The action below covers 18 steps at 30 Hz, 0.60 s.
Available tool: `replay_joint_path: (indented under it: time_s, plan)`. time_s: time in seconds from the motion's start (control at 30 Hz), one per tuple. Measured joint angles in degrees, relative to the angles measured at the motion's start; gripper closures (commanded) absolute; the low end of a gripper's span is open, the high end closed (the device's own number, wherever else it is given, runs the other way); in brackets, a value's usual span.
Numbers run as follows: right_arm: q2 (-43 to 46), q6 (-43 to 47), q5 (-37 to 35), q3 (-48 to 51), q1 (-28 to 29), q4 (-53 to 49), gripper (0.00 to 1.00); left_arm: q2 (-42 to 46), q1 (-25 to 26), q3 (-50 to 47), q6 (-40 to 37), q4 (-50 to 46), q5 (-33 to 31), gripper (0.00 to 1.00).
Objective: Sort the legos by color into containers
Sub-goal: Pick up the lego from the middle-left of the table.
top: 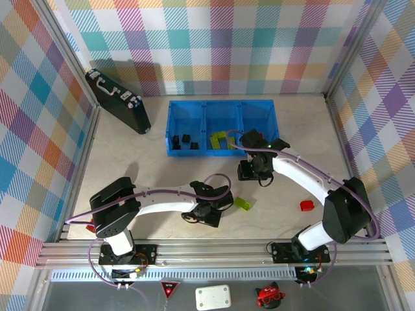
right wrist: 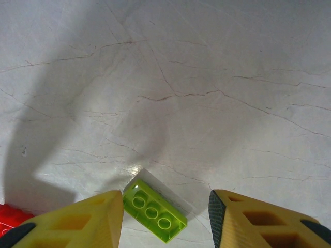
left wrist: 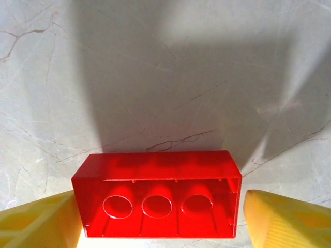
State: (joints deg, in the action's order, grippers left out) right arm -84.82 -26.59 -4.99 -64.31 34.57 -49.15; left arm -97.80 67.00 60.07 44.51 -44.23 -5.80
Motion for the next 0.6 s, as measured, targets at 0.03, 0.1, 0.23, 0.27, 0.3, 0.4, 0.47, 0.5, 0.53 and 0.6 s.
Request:
replay_joint_path:
  time_s: [0.03, 0.1, 0.23, 0.27, 0.3, 0.4, 0.47, 0.5, 0.53, 0.6]
  plan:
    - [0.1, 0.0, -0.1, 0.0, 0.0, 0.0, 0.51, 0.0, 0.0, 0.0, 0.2, -0.2, -0.2, 0.26]
    - [0.3, -0.2, -0.2, 0.1, 0.0, 0.0, 0.51, 0.0, 0.0, 0.0, 0.5, -0.7, -0.4, 0.29]
    - [0.9, -0.4, -0.5, 0.2, 0.0, 0.0, 0.51, 0.0, 0.0, 0.1, 0.9, -0.7, -0.8, 0.31]
    - [1.0, -0.4, -0.5, 0.2, 0.0, 0.0, 0.51, 0.0, 0.0, 0.1, 0.9, -0.7, -0.8, 0.31]
    - [1.1, -0.4, -0.6, 0.2, 0.0, 0.0, 0.51, 0.0, 0.0, 0.1, 0.9, -0.7, -0.8, 0.31]
    - [1.3, -0.4, -0.6, 0.2, 0.0, -0.2, 0.51, 0.0, 0.0, 0.1, 1.0, -0.7, -0.8, 0.34]
    - [1.4, -0.4, -0.6, 0.2, 0.0, -0.3, 0.51, 0.0, 0.0, 0.2, 1.0, -0.7, -0.8, 0.35]
    - [1.5, -0.4, -0.6, 0.2, 0.0, -0.4, 0.51, 0.0, 0.0, 0.2, 1.0, -0.7, -0.8, 0.35]
    - [1.5, -0.4, -0.6, 0.2, 0.0, -0.6, 0.51, 0.0, 0.0, 0.3, 0.9, -0.7, -0.9, 0.35]
    - [1.5, -0.4, -0.6, 0.2, 0.0, -0.8, 0.51, 0.0, 0.0, 0.5, 0.9, -0.8, -1.4, 0.36]
